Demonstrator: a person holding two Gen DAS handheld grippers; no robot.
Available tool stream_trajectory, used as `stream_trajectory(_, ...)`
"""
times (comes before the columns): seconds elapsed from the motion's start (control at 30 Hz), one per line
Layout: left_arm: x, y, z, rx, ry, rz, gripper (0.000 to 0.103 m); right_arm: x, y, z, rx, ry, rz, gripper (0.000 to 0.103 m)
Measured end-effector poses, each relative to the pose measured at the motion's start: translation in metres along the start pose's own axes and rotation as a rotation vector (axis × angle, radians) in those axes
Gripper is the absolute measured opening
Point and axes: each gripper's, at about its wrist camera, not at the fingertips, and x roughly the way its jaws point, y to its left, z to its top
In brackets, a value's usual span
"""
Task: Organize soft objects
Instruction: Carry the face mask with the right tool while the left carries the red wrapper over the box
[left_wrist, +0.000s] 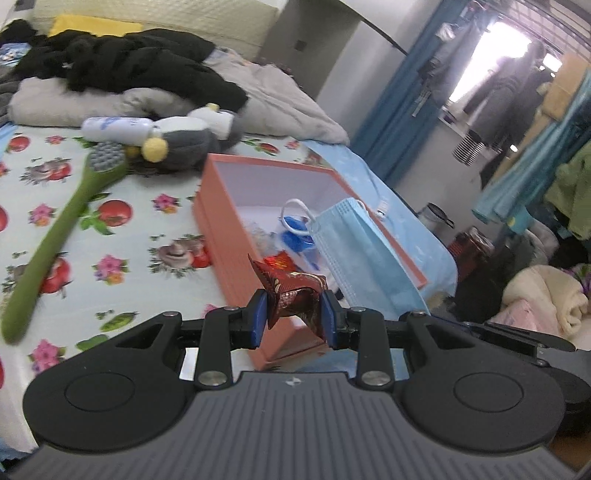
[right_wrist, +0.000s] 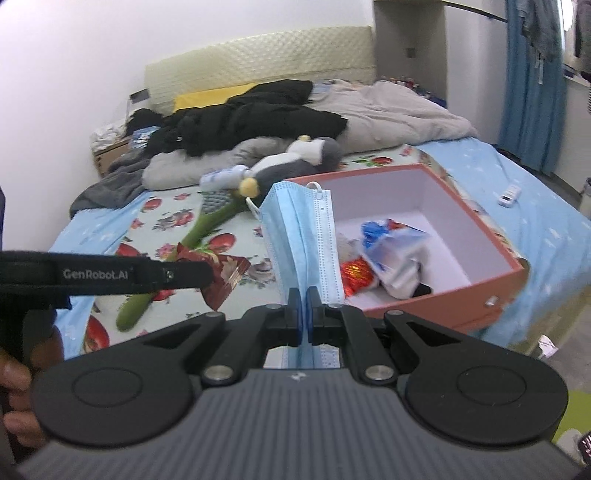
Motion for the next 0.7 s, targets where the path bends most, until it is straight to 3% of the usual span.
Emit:
stream_trajectory(0.3,0.022,-0.023,0.004,0.042,0.034,-0.031,0.036,-0.011,-0.033,-0.013,0.078,0.009,-0.04,0.007)
stream_trajectory(0.7,0.096,-0.01,0.051,0.046,0.091,0.003,0.036,0.044,-0.059,0.004,0.139,0.023,-0.024,0.007)
